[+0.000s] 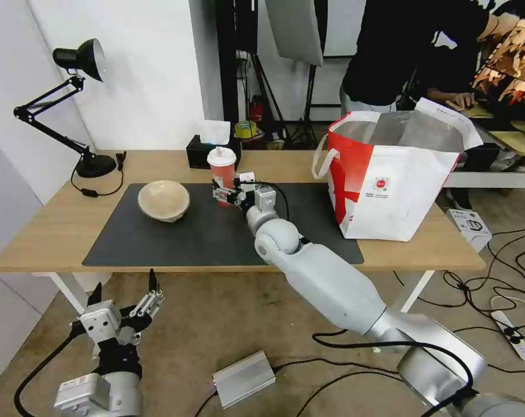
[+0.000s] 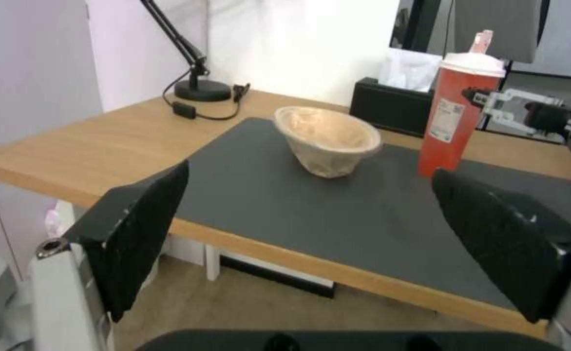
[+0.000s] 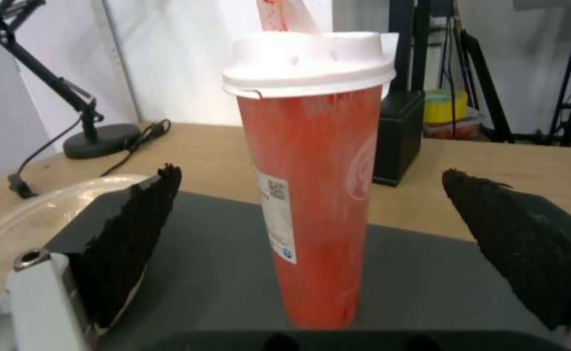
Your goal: Pick up the trash from the table and place it into the takeout bag.
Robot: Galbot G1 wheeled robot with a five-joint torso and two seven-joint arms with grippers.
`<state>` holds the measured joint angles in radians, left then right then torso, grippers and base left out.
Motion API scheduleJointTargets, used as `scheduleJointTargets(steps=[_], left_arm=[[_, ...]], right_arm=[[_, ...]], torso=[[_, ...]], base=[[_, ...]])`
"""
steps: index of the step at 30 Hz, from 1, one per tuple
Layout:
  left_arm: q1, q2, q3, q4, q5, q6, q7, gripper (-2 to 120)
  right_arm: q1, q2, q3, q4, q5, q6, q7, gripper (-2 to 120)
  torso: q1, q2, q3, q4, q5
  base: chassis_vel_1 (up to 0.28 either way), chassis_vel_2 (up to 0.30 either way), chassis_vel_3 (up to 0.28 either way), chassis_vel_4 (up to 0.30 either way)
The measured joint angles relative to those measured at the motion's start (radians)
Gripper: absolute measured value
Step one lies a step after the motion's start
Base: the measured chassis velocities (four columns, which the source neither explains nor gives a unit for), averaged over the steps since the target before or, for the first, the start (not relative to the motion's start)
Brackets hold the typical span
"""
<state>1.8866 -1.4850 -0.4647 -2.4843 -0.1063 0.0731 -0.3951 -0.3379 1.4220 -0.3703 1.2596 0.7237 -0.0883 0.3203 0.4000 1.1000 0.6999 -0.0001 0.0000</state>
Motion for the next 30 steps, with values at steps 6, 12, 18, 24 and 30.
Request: scheduleJointTargets(steps=[6, 12, 18, 24, 30], left_arm=[[0.011, -0.005, -0.001, -0.009, 0.003, 0.000, -0.003, 100], [0.016, -0.008, -0.002, -0.013, 0.008, -0.001, -0.003, 100], [0.016, -0.014, 0.003, -0.013, 0.013, -0.002, -0.003, 100], [0.015, -0.014, 0.003, -0.010, 0.020, -0.002, -0.003, 100], [0.014, -0.021, 0.012, -0.006, 0.025, -0.002, -0.001, 100]], right_arm=[[0.000, 0.037, 0.018, -0.045, -0.014, -0.001, 0.001, 100], [0.010, 0.061, 0.028, -0.086, -0.021, 0.002, -0.009, 100], [0.019, 0.070, 0.032, -0.106, -0.023, 0.005, -0.017, 100], [0.027, 0.080, 0.034, -0.131, -0.033, 0.017, -0.028, 100], [0.044, 0.108, 0.048, -0.174, -0.035, 0.024, -0.041, 100]], torso=[[0.000, 0.000, 0.000, 0.0001, 0.0000], [0.000, 0.000, 0.000, 0.0001, -0.0001], [0.000, 0.000, 0.000, 0.0001, 0.0000], [0.000, 0.000, 0.000, 0.0000, 0.0000], [0.000, 0.000, 0.000, 0.0001, -0.0001]], base=[[0.000, 0.000, 0.000, 0.000], [0.000, 0.000, 0.000, 0.000], [0.000, 0.000, 0.000, 0.000], [0.000, 0.000, 0.000, 0.000], [0.000, 0.000, 0.000, 0.000]])
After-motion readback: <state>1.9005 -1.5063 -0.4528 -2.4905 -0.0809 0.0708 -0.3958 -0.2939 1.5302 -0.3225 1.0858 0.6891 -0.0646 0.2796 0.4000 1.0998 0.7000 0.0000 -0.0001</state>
